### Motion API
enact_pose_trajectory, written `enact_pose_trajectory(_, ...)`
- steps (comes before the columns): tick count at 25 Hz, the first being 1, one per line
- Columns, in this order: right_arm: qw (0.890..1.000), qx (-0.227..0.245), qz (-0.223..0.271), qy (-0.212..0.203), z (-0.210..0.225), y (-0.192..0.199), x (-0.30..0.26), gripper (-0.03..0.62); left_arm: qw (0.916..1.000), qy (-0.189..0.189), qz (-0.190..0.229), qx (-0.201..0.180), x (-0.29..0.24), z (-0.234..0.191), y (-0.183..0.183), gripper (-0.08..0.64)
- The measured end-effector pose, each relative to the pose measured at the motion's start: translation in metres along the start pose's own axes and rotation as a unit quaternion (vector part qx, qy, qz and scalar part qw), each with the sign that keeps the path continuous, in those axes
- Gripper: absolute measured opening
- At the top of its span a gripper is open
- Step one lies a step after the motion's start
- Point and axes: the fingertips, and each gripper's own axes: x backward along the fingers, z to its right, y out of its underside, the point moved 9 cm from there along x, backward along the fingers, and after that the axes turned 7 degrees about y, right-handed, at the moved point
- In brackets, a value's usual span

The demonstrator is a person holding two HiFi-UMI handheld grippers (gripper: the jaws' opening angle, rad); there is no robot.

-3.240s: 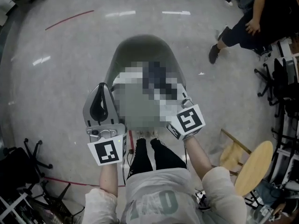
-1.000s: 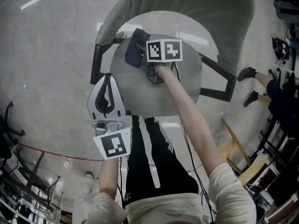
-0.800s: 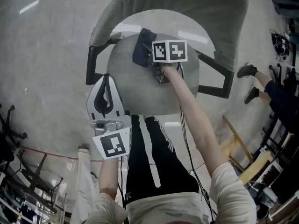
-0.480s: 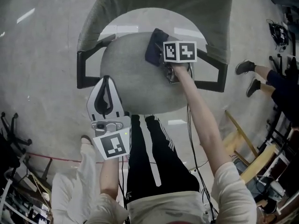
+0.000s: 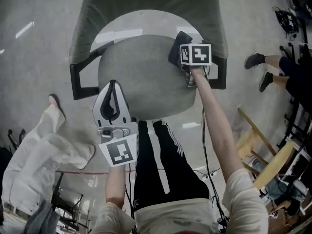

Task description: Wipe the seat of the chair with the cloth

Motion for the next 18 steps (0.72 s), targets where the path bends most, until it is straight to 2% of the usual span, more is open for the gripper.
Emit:
enact_pose_trajectory(4, 1.0, -0.005, -0.004, 0.03, 0.014, 0.003, 0.001, 0.049, 1.0, 0.007, -0.001, -0.004, -0.004, 0.005, -0.001, 0.015)
enact_pose_trajectory(11, 0.999, -0.002, 0.006, 0.041, 0.013, 0.003, 0.006, 0.049, 1.0, 0.002, -0.003, -0.005, 0.003, 0.003, 0.001, 0.015)
enact_pose_trajectory(14, 0.999, -0.005, 0.04, 0.017, 0.003, -0.008, 0.024, 0.049, 1.0, -0.004, -0.004, -0.003, 0.006, 0.001, 0.002, 0.015)
enact_pose_trajectory(18, 0.992, -0.016, 0.098, -0.072, -0.041, -0.026, 0.06, 0.049, 0.9999, -0.016, -0.004, 0.001, 0.015, -0.002, 0.0, 0.015)
